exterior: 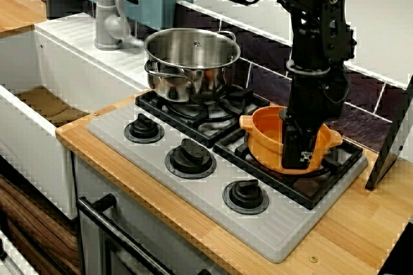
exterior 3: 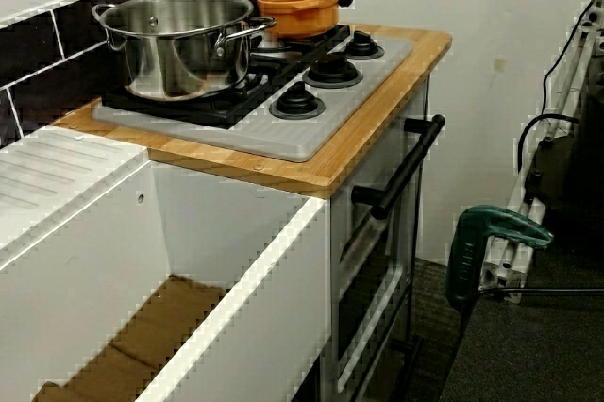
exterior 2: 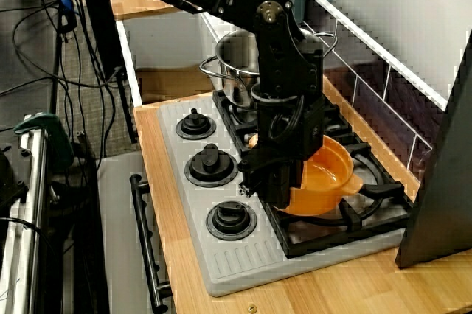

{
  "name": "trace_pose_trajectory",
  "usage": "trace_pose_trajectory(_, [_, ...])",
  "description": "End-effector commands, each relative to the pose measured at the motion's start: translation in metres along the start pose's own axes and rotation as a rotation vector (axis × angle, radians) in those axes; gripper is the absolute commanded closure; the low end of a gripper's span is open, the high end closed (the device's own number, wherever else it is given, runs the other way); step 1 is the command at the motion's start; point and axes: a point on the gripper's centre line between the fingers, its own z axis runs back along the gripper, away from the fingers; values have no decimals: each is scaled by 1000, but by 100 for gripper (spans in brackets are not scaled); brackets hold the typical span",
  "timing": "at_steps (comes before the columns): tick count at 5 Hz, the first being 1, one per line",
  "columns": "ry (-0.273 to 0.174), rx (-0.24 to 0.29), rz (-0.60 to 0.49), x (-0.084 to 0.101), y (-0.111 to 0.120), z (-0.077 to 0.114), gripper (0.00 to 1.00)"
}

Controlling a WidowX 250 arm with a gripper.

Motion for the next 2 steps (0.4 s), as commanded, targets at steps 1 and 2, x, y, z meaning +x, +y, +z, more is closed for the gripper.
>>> trace_pose_trajectory(1, [-99, 65, -2, -10, 0, 47, 100])
trace_pose_trajectory(2, [-118, 89, -12, -14, 0, 61, 100])
